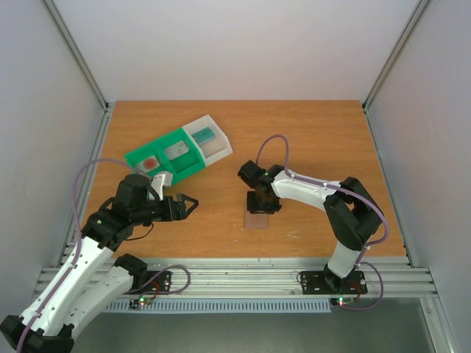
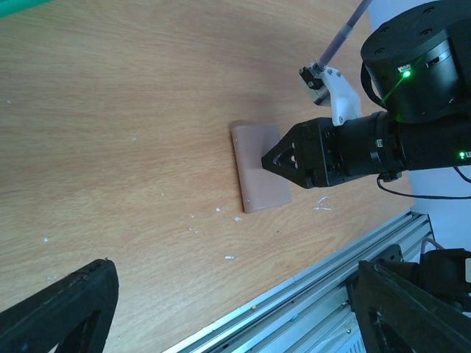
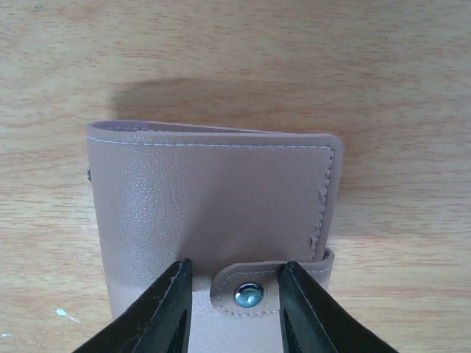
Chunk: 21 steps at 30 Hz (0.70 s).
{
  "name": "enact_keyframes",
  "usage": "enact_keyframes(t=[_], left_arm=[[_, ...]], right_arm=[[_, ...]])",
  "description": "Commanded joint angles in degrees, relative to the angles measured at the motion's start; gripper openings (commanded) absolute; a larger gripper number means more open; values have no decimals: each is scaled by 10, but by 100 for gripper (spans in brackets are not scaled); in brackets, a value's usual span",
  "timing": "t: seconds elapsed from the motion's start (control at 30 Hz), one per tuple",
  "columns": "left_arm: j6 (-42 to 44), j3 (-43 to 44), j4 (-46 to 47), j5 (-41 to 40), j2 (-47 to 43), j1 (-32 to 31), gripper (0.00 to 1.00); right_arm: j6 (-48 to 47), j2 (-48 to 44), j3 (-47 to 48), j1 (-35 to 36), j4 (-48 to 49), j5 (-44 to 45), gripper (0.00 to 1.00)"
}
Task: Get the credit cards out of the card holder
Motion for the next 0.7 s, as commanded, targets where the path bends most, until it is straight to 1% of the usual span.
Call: enact_keyframes(t=[0.0,0.23,0.4,0.5,0.67], left_arm=[[6,-3,13,-6,-9,2,88],[3,-6,11,-6,-12,2,91],[1,0,6,-14,-2,2,91],[-1,3,-4,-18,6,2,91],[-6,0,-1,-4,14,2,88]], right_arm=[[7,19,14,7,-13,21,32],[-3,12,15,19,-9,27,18],[-10,9,18,25,-10,31,2],[-10,4,14,27,-7,31,1],[-21,-13,3,30,12,17,1]])
